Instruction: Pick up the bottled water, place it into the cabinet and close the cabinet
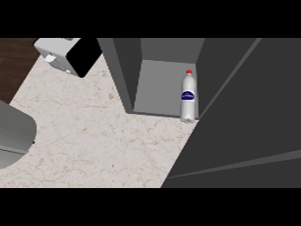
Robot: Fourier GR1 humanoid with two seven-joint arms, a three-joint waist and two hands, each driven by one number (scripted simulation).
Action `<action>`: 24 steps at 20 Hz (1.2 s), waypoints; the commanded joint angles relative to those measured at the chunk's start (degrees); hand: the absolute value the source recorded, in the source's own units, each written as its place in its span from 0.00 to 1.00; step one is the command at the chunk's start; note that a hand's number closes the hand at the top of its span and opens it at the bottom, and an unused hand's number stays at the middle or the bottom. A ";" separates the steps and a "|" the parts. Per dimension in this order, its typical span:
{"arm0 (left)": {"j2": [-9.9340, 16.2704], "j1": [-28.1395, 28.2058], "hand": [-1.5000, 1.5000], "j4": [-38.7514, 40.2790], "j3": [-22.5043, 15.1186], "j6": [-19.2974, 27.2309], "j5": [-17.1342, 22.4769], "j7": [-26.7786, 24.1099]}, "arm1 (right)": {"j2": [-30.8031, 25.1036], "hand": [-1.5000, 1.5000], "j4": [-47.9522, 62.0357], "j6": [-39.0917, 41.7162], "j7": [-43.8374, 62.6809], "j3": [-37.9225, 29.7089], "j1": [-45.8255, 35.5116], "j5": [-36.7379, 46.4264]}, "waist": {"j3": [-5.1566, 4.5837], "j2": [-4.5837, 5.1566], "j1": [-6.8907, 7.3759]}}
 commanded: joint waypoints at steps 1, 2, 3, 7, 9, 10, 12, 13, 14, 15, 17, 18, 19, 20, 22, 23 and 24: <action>0.79 -0.18 0.00 0.67 0.81 -1.59 0.39 0.01 | 10.03 1.00 3.19 -7.49 5.29 4.71 -7.86 1.48 | 0.02 0.80 1.00; 0.42 0.39 0.00 0.94 1.16 -2.97 0.89 -0.69 | 11.22 1.00 4.54 -7.99 7.02 5.05 -9.27 1.22 | 0.13 0.74 1.23; 1.65 -1.02 0.00 1.67 2.31 -2.69 1.76 -0.10 | 11.26 1.00 5.40 -6.93 8.02 5.20 -10.54 0.54 | 0.09 1.06 1.05; 1.91 0.68 0.00 0.98 2.83 -4.80 2.44 0.00 | 12.96 1.00 8.69 -4.57 13.55 5.91 -14.93 -6.40 | 0.34 1.16 2.55; 1.97 -0.07 0.00 1.98 3.38 -5.85 2.88 -0.41 | 14.05 1.00 10.44 -1.33 14.46 5.13 -19.62 -10.59 | 0.41 1.38 2.37; 2.07 1.17 0.00 2.76 4.59 -7.18 3.07 -0.96 | 14.39 1.00 12.89 -1.04 13.36 3.69 -20.54 -12.18 | 0.50 1.35 2.94; 1.47 0.91 0.00 4.04 4.37 -7.66 3.19 -1.01 | 14.45 1.00 16.12 -0.66 15.05 1.08 -25.52 -15.48 | 0.53 1.37 1.65; 1.40 0.79 0.00 5.01 5.11 -7.94 2.70 -1.45 | 14.48 1.00 17.10 -2.18 15.62 0.69 -28.08 -15.96 | 0.58 1.09 0.67; 0.84 4.19 0.00 2.85 5.54 -8.95 2.93 -1.44 | 14.53 1.00 19.72 -2.60 15.94 -1.42 -30.20 -17.19 | 0.71 0.83 1.73; 1.63 3.54 0.00 4.08 6.39 -9.03 2.89 -1.21 | 14.58 1.00 22.07 -4.92 16.12 -3.36 -31.77 -19.05 | 0.71 0.94 1.03; 0.99 2.43 0.00 5.81 5.92 -9.61 3.05 -1.30 | 14.73 1.00 25.27 -11.26 16.09 -3.38 -36.62 -21.94 | 0.73 0.93 -0.52; 0.45 4.66 0.00 5.11 7.59 -10.59 2.74 -2.09 | 14.78 1.00 26.68 -12.05 17.55 -6.36 -39.15 -25.26 | 0.88 0.81 -0.67; -0.22 5.32 0.00 6.32 7.36 -11.65 2.66 -2.13 | 14.82 1.00 29.58 -14.10 15.83 -5.87 -40.29 -25.17 | 0.89 0.85 -1.08; 1.13 4.19 0.00 5.65 8.21 -10.71 5.10 -0.63 | 14.86 1.00 34.11 -13.15 14.04 -7.81 -43.62 -27.02 | 0.96 1.15 -1.21; 1.12 4.80 0.00 6.75 10.29 -11.89 4.70 -0.84 | 14.90 1.00 39.42 -9.27 15.17 -12.22 -45.08 -30.45 | 1.04 1.19 -2.22; 1.52 7.02 0.00 6.49 12.04 -14.69 6.92 -0.70 | 14.92 1.00 39.67 -11.17 16.45 -13.13 -45.77 -31.01 | 1.06 0.96 -2.34; -0.46 4.34 0.00 8.28 10.53 -13.29 2.81 -1.60 | 14.93 1.00 44.27 -11.41 14.25 -12.35 -49.88 -30.84 | 1.00 1.08 -2.63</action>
